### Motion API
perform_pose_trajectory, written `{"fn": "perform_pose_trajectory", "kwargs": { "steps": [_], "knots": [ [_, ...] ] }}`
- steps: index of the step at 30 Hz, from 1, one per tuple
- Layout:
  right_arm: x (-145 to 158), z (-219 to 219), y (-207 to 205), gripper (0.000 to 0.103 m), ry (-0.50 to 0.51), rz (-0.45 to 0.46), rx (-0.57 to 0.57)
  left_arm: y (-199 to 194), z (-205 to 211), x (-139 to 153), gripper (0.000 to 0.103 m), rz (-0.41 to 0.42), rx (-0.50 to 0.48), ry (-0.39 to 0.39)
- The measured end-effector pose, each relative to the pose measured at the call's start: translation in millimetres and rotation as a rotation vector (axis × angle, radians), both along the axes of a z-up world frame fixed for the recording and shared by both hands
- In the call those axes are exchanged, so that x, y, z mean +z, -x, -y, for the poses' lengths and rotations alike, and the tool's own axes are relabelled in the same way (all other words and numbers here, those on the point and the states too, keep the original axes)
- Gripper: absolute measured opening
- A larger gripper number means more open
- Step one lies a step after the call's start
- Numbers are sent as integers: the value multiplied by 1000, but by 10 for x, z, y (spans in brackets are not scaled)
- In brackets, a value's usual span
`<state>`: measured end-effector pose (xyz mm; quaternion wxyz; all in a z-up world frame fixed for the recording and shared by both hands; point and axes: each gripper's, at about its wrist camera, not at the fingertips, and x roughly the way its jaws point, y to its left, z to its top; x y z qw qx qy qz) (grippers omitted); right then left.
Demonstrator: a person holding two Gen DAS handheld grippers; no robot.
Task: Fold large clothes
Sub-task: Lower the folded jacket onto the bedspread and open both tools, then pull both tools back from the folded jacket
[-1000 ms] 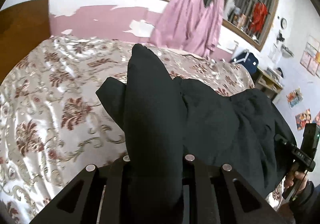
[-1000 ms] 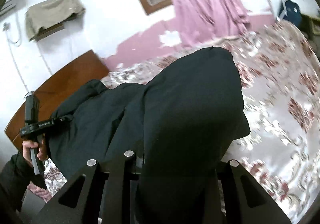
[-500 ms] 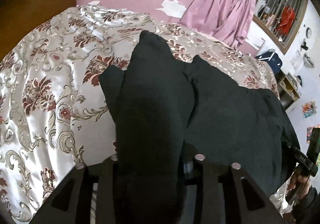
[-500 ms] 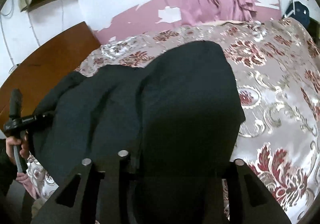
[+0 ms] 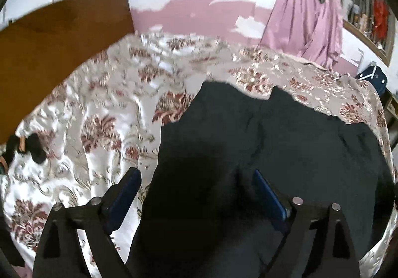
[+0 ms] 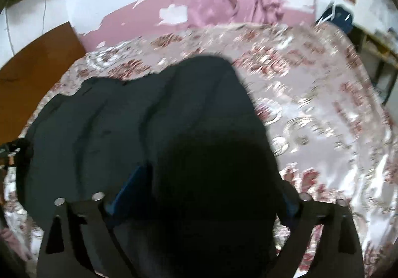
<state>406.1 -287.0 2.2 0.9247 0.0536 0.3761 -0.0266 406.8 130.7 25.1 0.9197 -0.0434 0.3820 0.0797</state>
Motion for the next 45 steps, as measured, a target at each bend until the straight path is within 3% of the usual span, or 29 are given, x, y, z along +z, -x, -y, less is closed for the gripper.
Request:
{"fn": "perform_pose_trajectory", "kwargs": {
  "steps": [3,13,27,36,45],
  "knots": [
    [162,-29,134,100,50,64,-11,137,117,128,92,47,-27,-10],
    [668,-230,609,101,18,238,30,732,433,496,96,204,-97,-19],
    [1010,-659,1531,101,47,428,105,1783,715,817,103,425,-167,-56],
    [1077,-850,2145,101,71,518,142,2361,789,808,103,503,-198,-52],
    [1090,-1003,2623,101,69,571,155,2744,679,695,103,503,-170,-17]
  ]
}}
